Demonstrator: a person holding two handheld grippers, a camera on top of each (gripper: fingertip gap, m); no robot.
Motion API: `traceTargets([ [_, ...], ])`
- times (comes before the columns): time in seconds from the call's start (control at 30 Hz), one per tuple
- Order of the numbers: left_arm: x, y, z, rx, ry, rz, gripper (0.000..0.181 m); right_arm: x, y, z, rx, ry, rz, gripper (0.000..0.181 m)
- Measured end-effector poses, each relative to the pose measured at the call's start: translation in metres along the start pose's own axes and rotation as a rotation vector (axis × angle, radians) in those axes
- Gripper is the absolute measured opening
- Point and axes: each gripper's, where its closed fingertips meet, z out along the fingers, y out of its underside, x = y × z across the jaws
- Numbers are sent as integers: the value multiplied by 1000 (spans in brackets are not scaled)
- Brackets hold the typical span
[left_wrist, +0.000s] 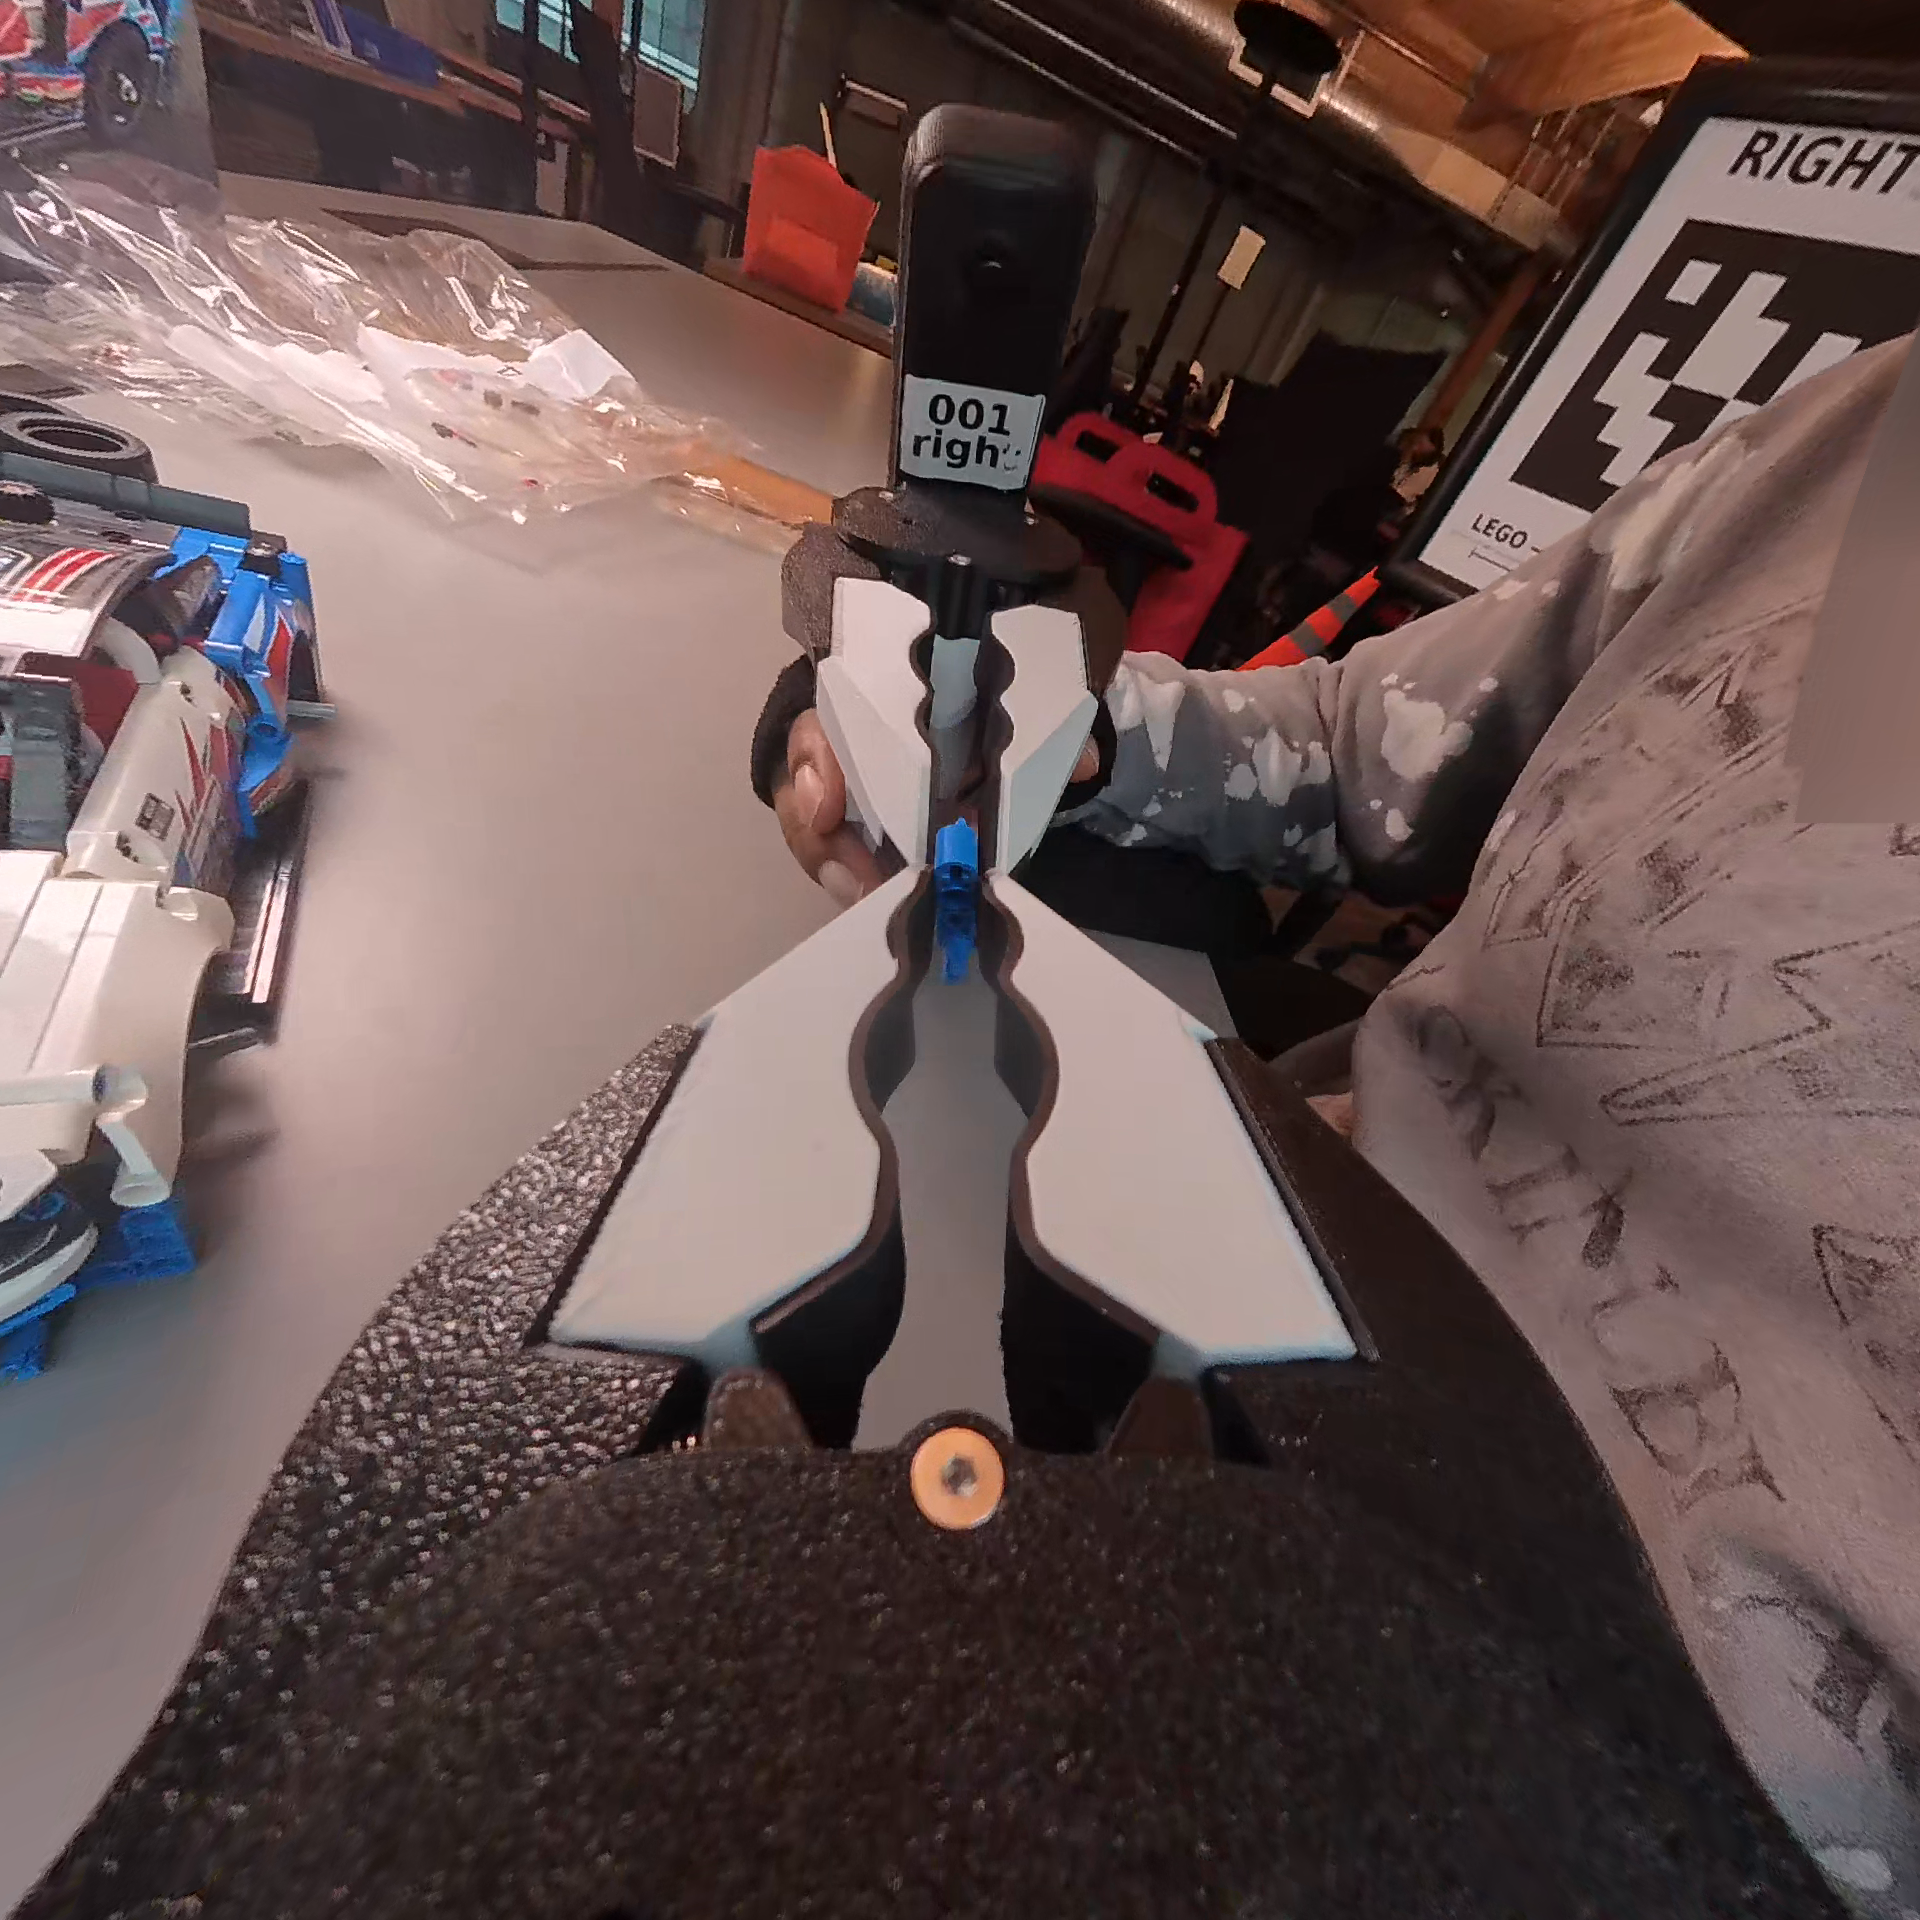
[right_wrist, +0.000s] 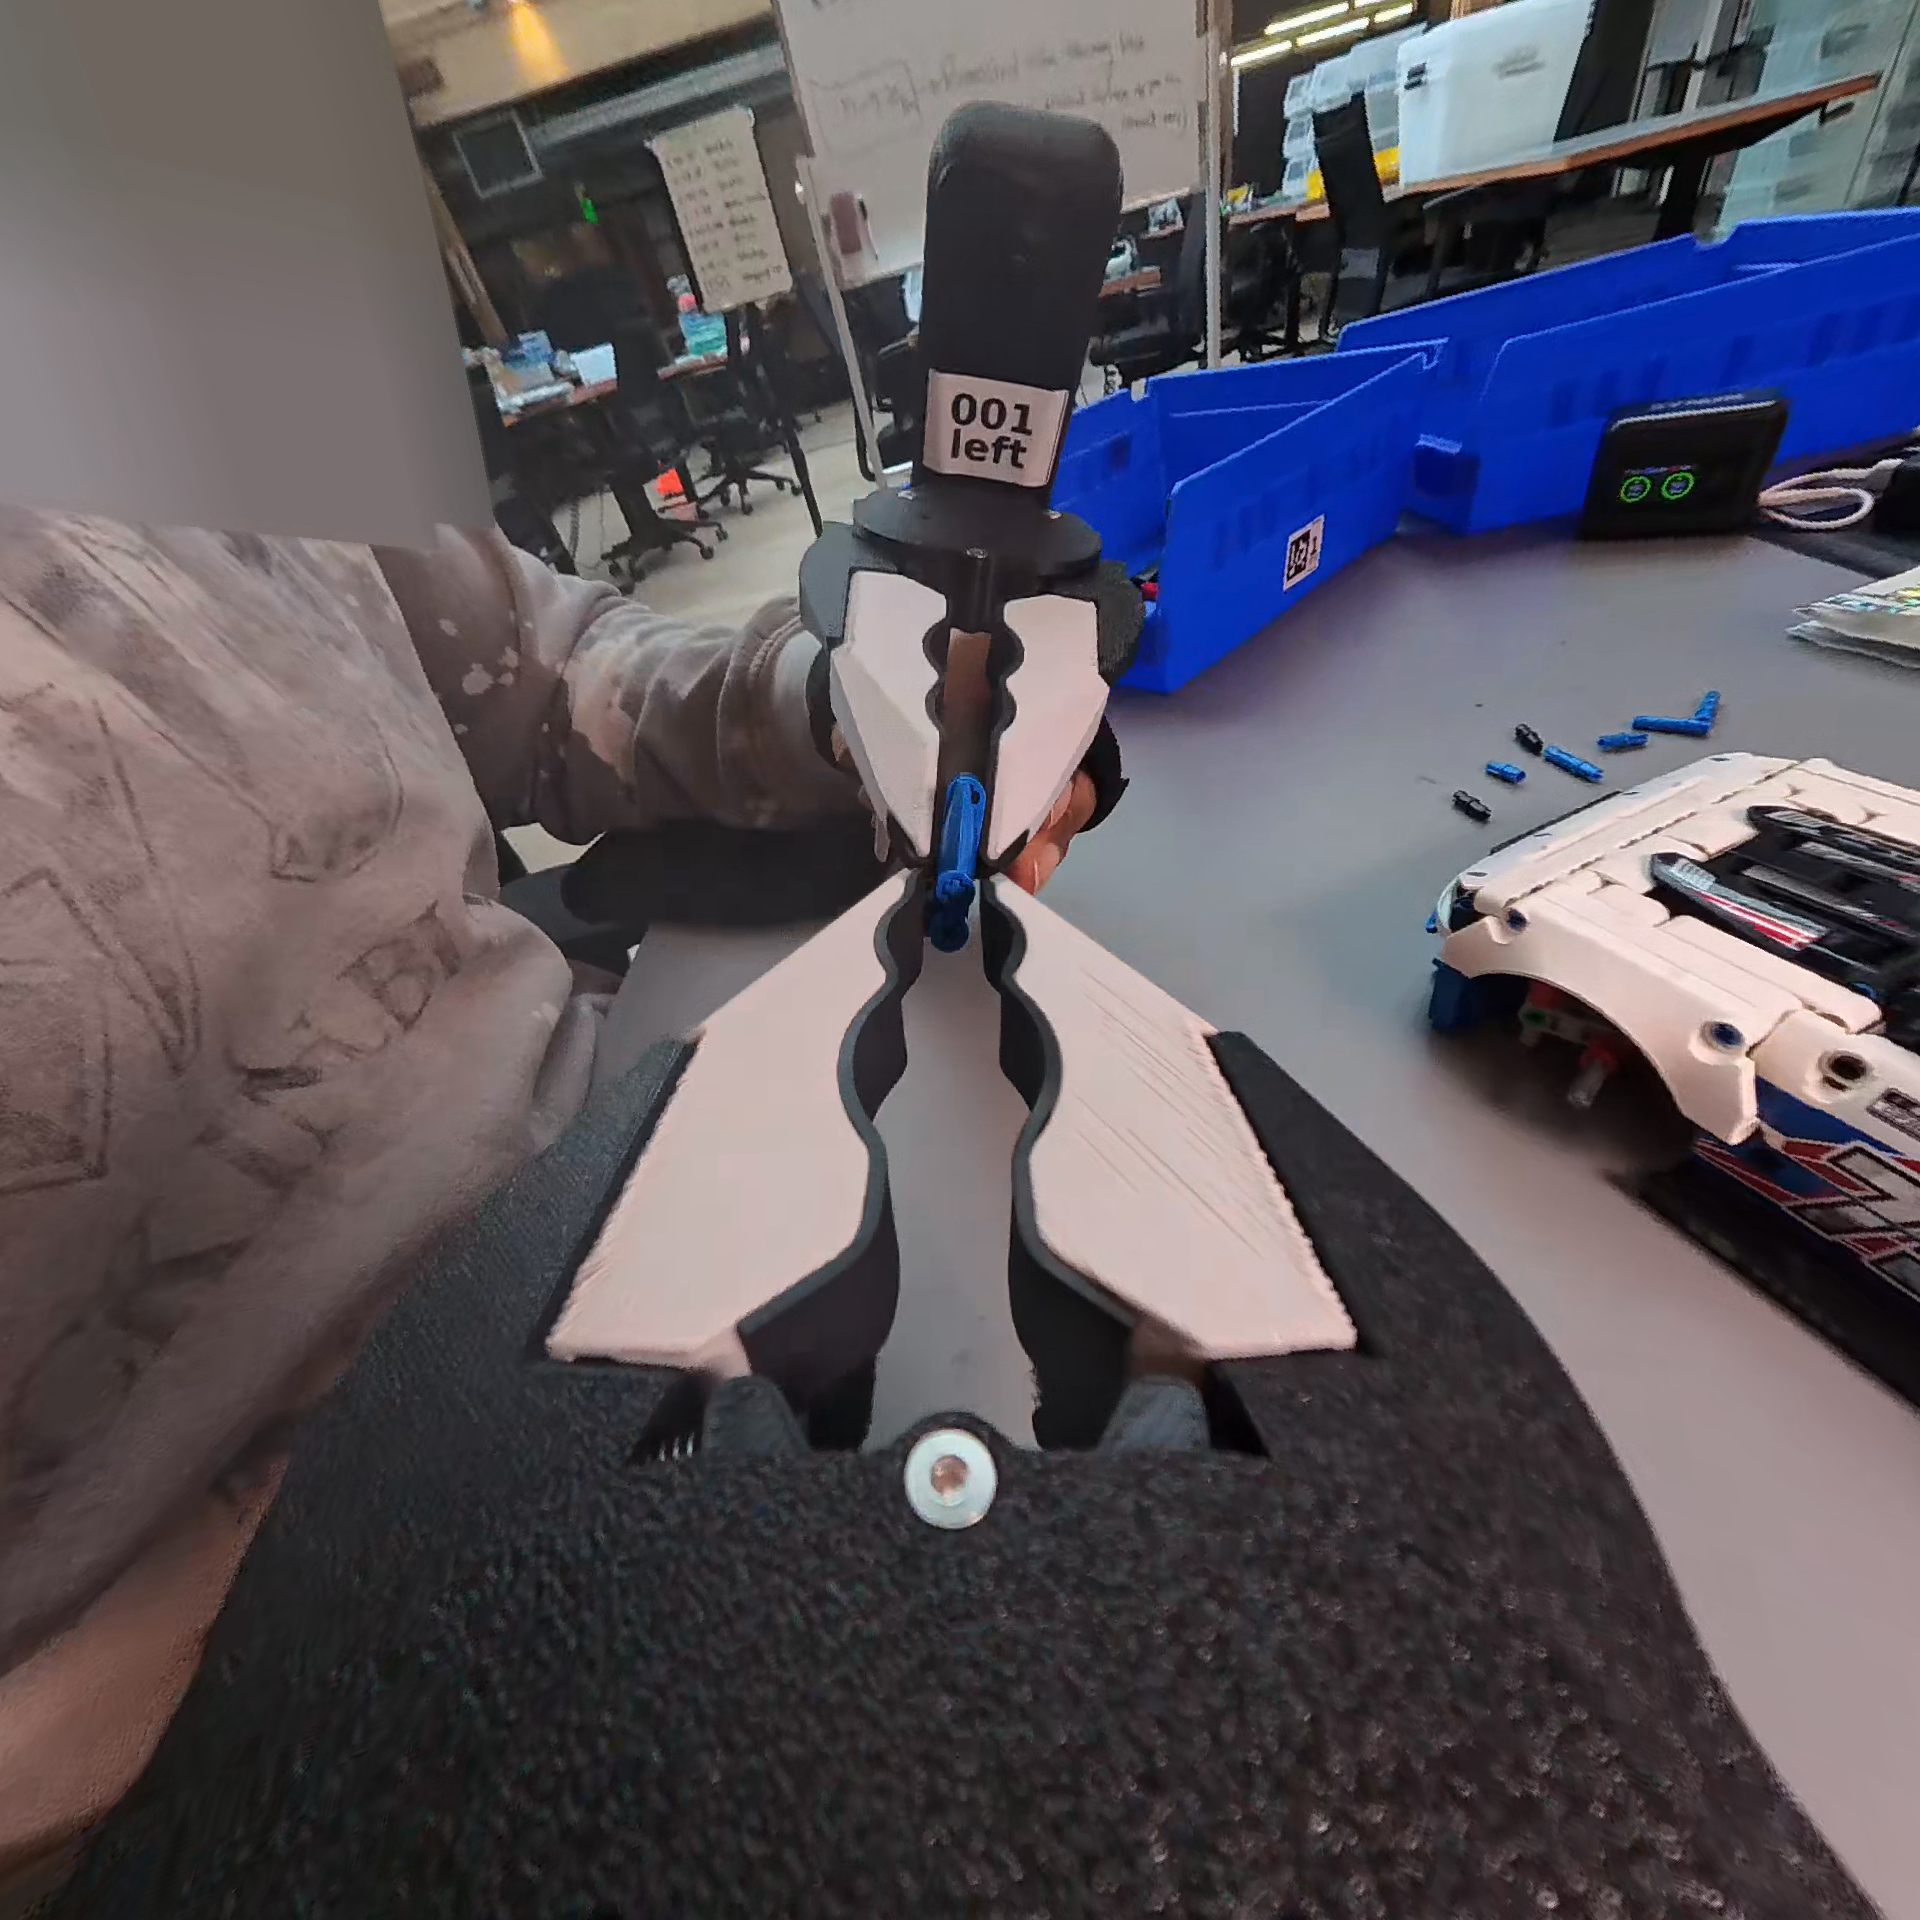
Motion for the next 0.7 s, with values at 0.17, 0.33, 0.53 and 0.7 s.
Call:
traceTargets([
  [0.17,5,15,1,-111,10,54,5,-6,13,3,-82,-5,-70,9],
  [0.33,3,24,2,-164,-5,60,5,-7,23,4,-143,21,-146,5],
  [0.53,-5,16,0,-143,-33,39,5,1,14,-2,-102,43,-133,5],
  [0.7,-29,10,-30,-107,-124,35,5,22,7,-33,-78,142,-127,5],
])
